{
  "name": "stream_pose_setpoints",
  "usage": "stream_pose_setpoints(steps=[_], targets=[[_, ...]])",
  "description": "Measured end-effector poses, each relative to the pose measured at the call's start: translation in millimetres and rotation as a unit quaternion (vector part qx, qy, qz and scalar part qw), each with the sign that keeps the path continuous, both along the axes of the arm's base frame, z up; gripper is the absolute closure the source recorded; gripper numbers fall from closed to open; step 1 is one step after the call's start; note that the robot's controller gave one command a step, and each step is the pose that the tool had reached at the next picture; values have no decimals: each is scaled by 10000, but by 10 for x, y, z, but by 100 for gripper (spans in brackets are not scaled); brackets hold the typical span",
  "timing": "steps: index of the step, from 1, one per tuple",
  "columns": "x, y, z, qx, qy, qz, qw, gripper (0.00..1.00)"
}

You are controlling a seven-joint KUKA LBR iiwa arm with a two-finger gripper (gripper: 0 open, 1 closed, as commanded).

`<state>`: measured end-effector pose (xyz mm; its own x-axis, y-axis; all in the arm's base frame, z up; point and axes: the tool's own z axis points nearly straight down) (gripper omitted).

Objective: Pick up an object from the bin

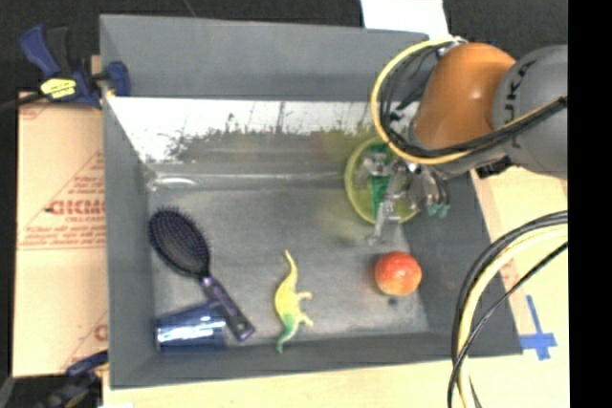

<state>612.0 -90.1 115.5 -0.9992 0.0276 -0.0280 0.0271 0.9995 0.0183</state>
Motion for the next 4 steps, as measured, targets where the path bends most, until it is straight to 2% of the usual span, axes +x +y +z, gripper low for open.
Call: stream_pose_setpoints(steps=[1,2,3,4], targets=[[170,-13,-310,-3,-3,145,9999,0],[81,-91,-336,3,-25,-63,10000,0],[153,-85,-438,4,-32,-141,9999,0],[28,-427,-408,2,-46,-213,9998,0]])
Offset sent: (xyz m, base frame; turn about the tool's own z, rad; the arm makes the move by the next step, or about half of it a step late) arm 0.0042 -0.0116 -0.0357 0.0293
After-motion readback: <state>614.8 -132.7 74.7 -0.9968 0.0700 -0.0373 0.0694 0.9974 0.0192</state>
